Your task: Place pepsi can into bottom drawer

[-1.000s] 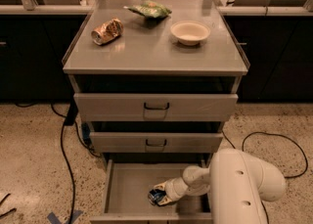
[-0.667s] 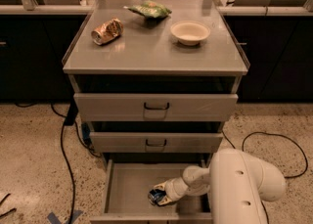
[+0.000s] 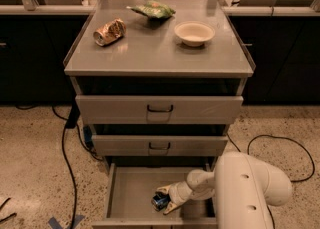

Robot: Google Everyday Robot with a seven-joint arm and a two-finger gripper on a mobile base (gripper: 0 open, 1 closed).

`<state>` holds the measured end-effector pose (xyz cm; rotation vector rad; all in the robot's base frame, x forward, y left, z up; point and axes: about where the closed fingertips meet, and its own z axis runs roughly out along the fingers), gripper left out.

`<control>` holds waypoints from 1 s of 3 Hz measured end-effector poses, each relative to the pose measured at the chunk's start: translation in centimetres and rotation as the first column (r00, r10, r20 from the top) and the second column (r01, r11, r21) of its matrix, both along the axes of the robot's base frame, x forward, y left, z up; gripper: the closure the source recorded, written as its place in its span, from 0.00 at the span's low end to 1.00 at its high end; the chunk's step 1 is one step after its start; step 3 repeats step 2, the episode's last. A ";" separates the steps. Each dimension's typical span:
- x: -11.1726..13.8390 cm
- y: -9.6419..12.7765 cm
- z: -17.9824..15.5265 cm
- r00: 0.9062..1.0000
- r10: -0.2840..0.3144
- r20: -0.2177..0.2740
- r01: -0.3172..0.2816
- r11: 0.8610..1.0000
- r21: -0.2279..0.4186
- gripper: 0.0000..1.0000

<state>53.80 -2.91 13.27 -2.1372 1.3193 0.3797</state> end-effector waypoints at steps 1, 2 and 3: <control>0.0 0.0 0.0 1.000 0.000 0.000 0.000 1.000 0.000 0.00; 0.0 0.0 0.0 1.000 0.000 0.000 0.000 1.000 0.000 0.00; 0.0 0.0 0.0 1.000 0.000 0.000 0.000 1.000 0.000 0.00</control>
Offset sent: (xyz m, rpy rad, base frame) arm 0.0000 0.0000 0.0000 0.0000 0.0000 0.0000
